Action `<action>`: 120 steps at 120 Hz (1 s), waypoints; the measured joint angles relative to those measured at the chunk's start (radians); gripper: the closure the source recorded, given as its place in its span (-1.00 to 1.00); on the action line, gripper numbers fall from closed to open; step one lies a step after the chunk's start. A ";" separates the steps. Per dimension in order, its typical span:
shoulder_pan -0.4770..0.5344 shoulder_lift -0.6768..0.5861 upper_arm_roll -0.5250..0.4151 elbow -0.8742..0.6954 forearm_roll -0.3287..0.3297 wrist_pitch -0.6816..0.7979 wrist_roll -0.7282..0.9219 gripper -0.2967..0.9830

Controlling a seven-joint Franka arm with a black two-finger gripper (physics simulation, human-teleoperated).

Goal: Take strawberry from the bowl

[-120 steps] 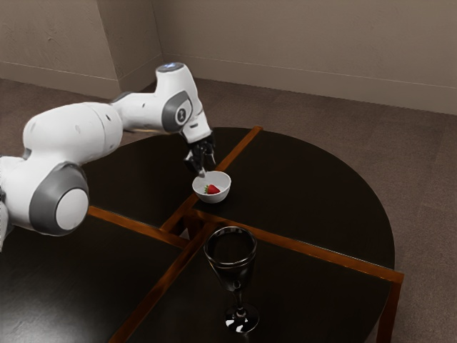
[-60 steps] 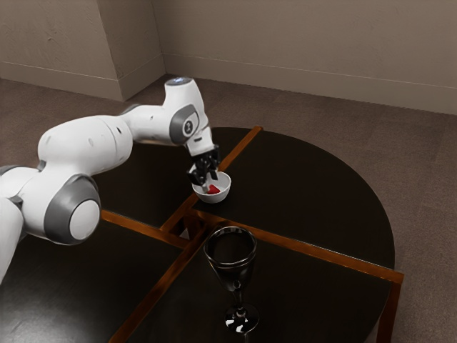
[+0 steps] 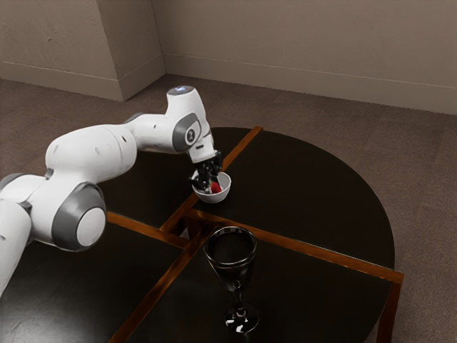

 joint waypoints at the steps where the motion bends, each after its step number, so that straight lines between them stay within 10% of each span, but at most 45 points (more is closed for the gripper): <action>1: 0.000 -0.001 0.000 -0.002 -0.002 0.000 0.000 0.14; 52: 0.021 -0.123 -0.013 -0.091 -0.030 0.000 0.009 0.39; 86: -0.194 -0.173 -0.013 -0.172 -0.028 0.014 0.011 0.46; 110: -0.192 -0.195 -0.012 -0.203 -0.025 0.040 0.010 -0.09; 120: -0.191 -0.520 0.008 -0.410 -0.021 0.066 -0.011 -0.23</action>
